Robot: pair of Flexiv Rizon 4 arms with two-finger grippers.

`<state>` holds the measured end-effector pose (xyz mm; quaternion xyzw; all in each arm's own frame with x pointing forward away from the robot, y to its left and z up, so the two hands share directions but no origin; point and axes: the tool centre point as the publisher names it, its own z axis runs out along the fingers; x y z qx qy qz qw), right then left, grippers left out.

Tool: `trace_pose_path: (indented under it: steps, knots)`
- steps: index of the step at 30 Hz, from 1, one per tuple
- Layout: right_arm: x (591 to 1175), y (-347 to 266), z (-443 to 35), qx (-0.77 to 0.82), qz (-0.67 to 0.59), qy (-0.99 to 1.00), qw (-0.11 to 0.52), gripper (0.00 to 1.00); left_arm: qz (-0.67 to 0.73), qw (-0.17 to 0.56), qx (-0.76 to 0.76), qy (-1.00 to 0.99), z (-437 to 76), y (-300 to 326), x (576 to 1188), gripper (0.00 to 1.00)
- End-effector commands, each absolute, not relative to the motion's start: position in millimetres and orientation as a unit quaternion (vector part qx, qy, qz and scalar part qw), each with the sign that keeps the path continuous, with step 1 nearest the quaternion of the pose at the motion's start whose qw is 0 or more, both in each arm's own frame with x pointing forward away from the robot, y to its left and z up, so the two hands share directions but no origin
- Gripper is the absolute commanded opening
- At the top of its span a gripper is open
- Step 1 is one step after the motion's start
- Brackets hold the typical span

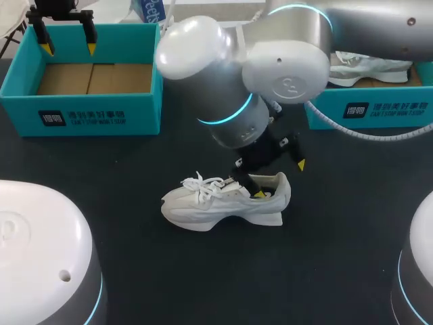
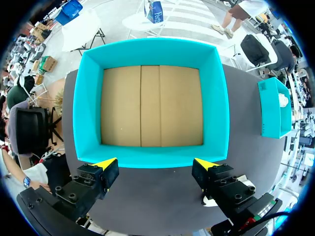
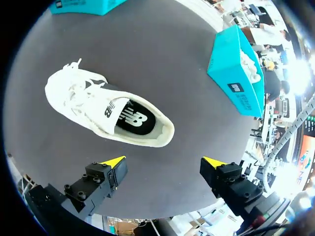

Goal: Take the shoe out of the shoebox, open the shoe tongue, remove and reinsert the insole, then place the shoe into the shoebox

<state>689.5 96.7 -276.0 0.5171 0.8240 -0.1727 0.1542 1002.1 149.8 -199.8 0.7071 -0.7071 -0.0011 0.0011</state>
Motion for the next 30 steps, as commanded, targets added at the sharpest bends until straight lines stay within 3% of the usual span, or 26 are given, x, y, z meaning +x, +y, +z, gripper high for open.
trace_pose_path:
  steps: [1,11,17,30]
  knots:
    - [693,113,-278,0.471,-0.223,0.834,0.181,1.00,-0.001,0.001,0.707,-0.707,-200,150,1002,1.00]
    - [693,113,-278,0.471,-0.223,0.834,0.181,1.00,-0.001,0.001,0.707,-0.707,-200,150,1002,1.00]
    - [682,114,-275,0.362,-0.124,0.913,0.142,1.00,-0.001,0.001,0.707,-0.707,-200,150,1002,1.00]
    - [689,119,-249,0.153,-0.058,0.976,0.142,1.00,-0.001,0.001,0.707,-0.707,-200,150,1002,1.00]
